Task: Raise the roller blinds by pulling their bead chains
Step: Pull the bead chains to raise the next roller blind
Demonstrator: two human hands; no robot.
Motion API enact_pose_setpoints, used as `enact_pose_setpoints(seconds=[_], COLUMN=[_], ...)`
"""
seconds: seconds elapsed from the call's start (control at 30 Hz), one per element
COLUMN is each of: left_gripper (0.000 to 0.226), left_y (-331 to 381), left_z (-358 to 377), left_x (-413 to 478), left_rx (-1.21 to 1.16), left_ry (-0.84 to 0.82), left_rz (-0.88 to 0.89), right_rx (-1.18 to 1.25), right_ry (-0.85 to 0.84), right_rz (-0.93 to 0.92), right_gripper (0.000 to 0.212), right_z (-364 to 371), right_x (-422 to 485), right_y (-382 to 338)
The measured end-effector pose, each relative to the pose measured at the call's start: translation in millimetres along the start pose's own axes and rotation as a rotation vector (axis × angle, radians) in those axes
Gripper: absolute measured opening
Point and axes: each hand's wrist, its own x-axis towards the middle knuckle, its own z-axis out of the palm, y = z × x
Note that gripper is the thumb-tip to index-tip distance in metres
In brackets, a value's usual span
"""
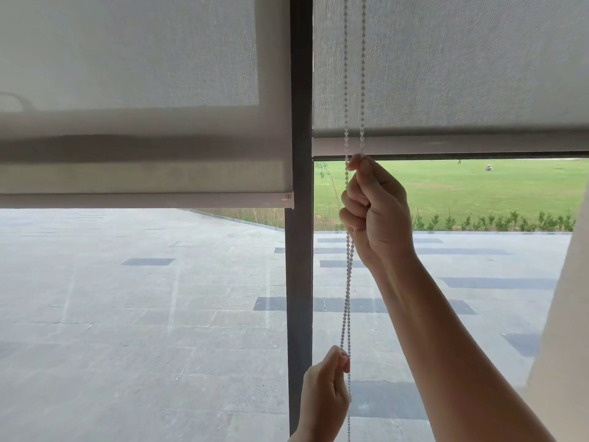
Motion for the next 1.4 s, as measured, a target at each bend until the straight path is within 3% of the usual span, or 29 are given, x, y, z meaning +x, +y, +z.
enact_pose_setpoints(seconds=[0.8, 1.03, 1.17, 1.3, 1.4], left_gripper=[0.022, 0.020, 0.018, 0.025, 0.023], left_y=[-37, -47, -39, -13, 28], left_z=[12, 12, 4, -10, -28], left_x=[-55, -55, -42, -6, 40], left_rx=[0.151, 0.173, 0.067, -0.127, -0.262], left_ry=[-0.056, -0.155, -0.215, -0.369, -0.368], left_rz=[-0.079, -0.123, -0.170, -0.241, -0.210], right_rx=[-0.023, -0.023, -0.018, -0.117, -0.107], right_ry=[0.103, 0.097, 0.000, -0.209, -0.369], right_rz=[0.092, 0.105, 0.161, 0.236, 0.325], right_gripper=[0.016, 0.019, 0.020, 0.016, 0.019], right_z=[-34, -35, -34, -26, -4], right_x=[-59, -61, -45, -13, 18], right_y=[41, 49, 49, 31, 11])
